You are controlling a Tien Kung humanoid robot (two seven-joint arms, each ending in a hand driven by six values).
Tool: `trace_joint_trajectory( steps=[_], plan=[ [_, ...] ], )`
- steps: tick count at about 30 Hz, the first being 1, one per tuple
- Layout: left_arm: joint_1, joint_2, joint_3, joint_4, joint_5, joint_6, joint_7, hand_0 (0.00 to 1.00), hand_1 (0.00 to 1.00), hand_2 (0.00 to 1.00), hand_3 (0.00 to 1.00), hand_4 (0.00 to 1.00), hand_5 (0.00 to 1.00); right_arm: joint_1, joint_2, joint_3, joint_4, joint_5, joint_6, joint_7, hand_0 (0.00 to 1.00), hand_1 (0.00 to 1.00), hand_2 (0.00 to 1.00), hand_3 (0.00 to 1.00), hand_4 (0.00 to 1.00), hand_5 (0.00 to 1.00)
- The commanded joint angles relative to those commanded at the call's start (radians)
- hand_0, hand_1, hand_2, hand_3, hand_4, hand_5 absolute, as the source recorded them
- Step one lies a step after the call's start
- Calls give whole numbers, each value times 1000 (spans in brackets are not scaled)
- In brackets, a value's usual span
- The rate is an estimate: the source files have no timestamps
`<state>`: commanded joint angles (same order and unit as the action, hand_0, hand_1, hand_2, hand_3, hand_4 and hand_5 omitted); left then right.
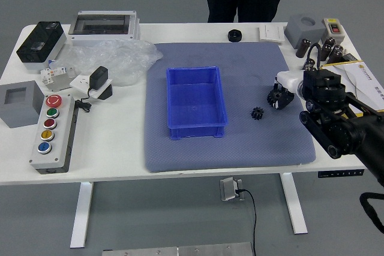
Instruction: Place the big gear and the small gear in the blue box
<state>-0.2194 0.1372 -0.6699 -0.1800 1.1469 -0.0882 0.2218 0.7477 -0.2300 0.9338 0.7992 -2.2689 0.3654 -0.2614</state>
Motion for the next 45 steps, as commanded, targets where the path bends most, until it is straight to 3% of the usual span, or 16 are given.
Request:
trace_joint_trajectory(
  steps=[9,15,24,30,38,45],
  plan=[
    [0,0,0,0,-3,0,0,781,753,746,699,573,237,-2,-10,18,17,0,-5,-4,695,542,505,510,573,215],
    [0,2,-1,0,-5,1,0,782,754,746,700,570,237,-10,-34,45,70,0,6,-10,690,540,497,502,570,211],
    [1,7,-5,0,-7,2,-1,782,754,746,696,563,239,-33,-95,109,249,0,27,-26,690,539,493,504,580,209],
    [0,8,-4,0,-9,2,-2,782,754,746,697,563,238,-44,-108,118,372,0,31,-32,690,538,493,505,547,204],
    [3,7,1,0,-7,1,-1,782,754,745,697,562,238,-35,-60,89,533,0,32,-34,689,538,492,505,542,203],
    [3,4,11,0,-5,-1,-1,782,755,746,697,561,238,-14,34,50,561,0,24,-31,689,537,492,506,540,203]
  ],
)
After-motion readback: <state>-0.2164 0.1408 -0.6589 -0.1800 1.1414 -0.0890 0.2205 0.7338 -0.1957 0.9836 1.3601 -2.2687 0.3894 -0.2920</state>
